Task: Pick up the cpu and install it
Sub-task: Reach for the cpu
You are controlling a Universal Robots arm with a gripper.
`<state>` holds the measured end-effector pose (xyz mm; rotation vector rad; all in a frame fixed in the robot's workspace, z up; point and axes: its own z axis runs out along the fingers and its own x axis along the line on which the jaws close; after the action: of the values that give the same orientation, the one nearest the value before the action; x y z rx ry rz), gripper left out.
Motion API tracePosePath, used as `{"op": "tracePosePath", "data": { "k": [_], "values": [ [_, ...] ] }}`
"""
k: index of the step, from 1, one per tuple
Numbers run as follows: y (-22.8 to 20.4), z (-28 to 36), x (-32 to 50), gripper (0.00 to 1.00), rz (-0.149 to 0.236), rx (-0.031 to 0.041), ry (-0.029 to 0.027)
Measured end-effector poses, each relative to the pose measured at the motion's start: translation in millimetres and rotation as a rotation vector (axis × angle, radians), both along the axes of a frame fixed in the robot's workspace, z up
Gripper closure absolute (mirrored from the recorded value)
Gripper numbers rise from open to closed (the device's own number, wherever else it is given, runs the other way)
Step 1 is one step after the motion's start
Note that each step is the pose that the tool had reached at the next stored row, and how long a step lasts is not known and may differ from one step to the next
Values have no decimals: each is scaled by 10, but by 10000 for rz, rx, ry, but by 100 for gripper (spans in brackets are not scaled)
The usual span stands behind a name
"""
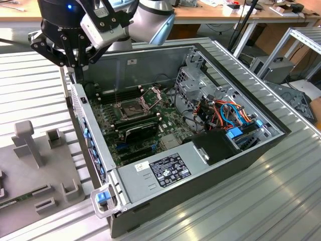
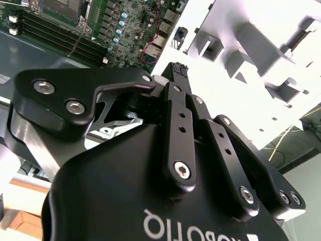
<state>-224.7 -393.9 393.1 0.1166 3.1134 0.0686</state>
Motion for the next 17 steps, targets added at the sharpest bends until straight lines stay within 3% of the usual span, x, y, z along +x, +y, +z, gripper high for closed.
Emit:
{"op": "tracePosePath", "data": {
  "k": [7,17],
  "values": [
    [0,1,-68,89,0,-3,1],
    [0,0,-234,89,0,-3,0]
  ]
}}
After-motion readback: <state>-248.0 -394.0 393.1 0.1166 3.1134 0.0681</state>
